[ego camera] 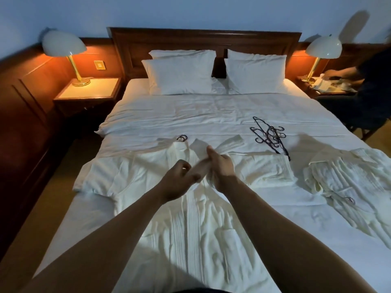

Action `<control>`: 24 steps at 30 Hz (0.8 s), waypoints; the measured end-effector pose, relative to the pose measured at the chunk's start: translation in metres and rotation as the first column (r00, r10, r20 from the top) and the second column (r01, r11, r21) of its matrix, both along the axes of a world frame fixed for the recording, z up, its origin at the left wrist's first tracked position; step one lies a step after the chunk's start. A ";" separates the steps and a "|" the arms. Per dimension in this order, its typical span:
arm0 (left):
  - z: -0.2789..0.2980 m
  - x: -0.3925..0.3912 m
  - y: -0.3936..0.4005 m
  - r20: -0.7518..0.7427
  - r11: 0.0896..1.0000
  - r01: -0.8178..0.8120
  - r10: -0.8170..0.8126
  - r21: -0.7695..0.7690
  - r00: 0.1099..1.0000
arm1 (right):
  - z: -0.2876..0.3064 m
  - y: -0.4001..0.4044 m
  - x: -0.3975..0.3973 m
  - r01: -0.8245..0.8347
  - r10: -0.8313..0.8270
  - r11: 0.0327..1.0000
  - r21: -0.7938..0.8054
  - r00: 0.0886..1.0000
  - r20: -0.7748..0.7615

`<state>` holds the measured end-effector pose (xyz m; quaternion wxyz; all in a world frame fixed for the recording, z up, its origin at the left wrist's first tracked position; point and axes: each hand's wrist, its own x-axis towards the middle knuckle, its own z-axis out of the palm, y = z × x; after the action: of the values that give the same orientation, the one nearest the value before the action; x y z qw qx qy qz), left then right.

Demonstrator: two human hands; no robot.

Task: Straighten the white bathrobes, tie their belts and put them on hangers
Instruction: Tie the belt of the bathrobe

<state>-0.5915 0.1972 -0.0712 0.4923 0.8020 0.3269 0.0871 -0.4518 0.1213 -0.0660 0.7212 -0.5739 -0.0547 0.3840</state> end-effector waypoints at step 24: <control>-0.034 -0.019 0.032 -0.102 0.573 -0.159 0.130 -0.804 0.986 | -0.063 -0.025 -0.035 -0.108 0.690 0.692 -0.714 -0.194 0.697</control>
<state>-0.6105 0.2297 -0.1050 0.7890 0.4621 0.4025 -0.0442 -0.4864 0.0961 -0.1292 0.1467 -0.7443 -0.6464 0.0813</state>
